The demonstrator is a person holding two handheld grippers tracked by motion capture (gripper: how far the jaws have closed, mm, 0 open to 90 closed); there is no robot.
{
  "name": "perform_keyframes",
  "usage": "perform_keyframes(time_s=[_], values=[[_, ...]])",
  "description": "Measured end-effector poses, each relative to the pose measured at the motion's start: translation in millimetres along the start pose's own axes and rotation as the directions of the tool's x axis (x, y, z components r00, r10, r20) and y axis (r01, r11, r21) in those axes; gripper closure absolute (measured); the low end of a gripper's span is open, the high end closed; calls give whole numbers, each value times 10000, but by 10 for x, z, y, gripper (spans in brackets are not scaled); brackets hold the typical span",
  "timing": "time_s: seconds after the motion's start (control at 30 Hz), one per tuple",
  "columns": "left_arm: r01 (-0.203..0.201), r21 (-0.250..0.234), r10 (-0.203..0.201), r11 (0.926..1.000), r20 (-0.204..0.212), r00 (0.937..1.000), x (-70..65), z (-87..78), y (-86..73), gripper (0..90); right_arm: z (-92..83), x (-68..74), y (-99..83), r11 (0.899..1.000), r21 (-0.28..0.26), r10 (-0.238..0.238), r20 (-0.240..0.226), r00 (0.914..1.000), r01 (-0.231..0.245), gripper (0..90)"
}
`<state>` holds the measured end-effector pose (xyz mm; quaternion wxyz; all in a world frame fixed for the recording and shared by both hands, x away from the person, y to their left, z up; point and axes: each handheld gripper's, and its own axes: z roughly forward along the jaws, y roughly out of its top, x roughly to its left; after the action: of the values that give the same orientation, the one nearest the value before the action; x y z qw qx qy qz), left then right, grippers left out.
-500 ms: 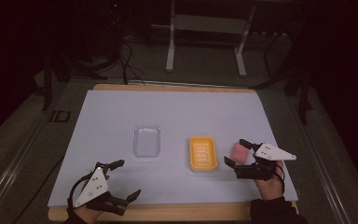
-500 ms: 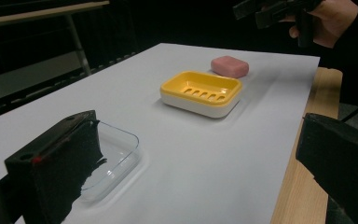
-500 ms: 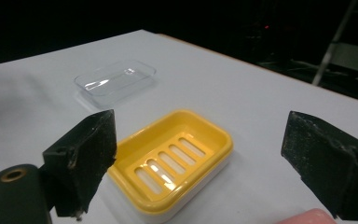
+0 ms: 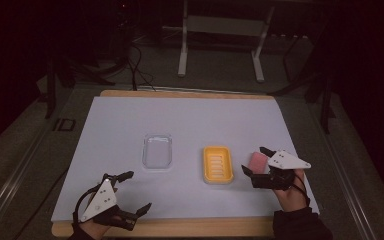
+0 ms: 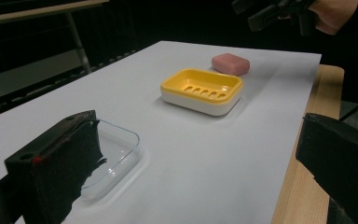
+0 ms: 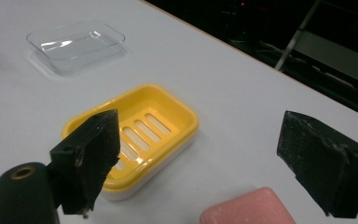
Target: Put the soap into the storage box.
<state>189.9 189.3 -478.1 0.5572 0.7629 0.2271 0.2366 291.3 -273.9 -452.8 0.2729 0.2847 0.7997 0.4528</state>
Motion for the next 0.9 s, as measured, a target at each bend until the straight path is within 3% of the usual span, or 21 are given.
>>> perform_keyframes(time_s=[0.1,0.27,0.3,0.4,0.5,0.53,0.57,0.6,0.63,0.67,0.7,0.73,0.77,0.83,0.87,0.9], values=[[-14,-1,14,10000,-18,10000,-3,-3,0,6,22,4,18,9983,253,532,-450,9976,-521,147],[-16,16,16,10000,-35,10000,-2,-3,-1,6,17,-1,65,9989,312,353,-501,9981,-337,160],[-11,11,11,10000,-31,10000,-2,-3,-1,6,27,-8,68,9985,492,279,-517,9983,-253,160],[-19,24,19,10000,-26,10000,-2,-2,-2,6,75,-28,46,9866,1509,696,-460,9965,-619,167],[-13,40,13,10000,-13,10000,-2,-2,-2,6,95,-54,18,9806,1857,700,-325,9970,-628,186],[-36,58,36,10000,-6,10000,-4,-1,-3,6,104,-82,1,9676,2331,1077,-320,9937,-974,185],[-36,58,36,10000,-6,10000,-4,-1,-3,6,104,-82,1,9676,2331,1077,-320,9937,-974,185],[-42,74,42,10000,3,10000,-5,1,-3,6,116,-111,-14,9504,2852,1466,-591,9874,-1240,171],[-42,74,42,10000,3,10000,-5,1,-3,6,116,-111,-14,9504,2852,1466,-591,9874,-1240,171],[-20,100,20,9999,22,10000,-7,5,-4,6,129,-129,-37,9314,3379,1618,-513,9855,-1353,171],[-20,100,20,9999,22,10000,-7,5,-4,6,129,-129,-37,9314,3379,1618,-513,9855,-1353,171],[-30,103,30,9999,7,10000,-10,7,-4,6,135,-151,-63,9173,3741,1534,-151,9881,-1367,170],[-30,103,30,9999,7,10000,-10,7,-4,6,133,-157,-73,9094,3906,1530,60,9882,-1432,166],[-38,103,37,9999,7,10000,-13,8,-5,6,134,-166,-83,9037,4038,1493,145,9887,-1424,161],[-54,118,54,9999,3,10000,-13,7,-5,6,135,-172,-94,8827,4464,1560,163,9876,-1468,161],[-33,102,33,9999,3,10000,-12,8,-5,6,136,-172,-99,8725,4659,1569,180,9874,-1471,161]])
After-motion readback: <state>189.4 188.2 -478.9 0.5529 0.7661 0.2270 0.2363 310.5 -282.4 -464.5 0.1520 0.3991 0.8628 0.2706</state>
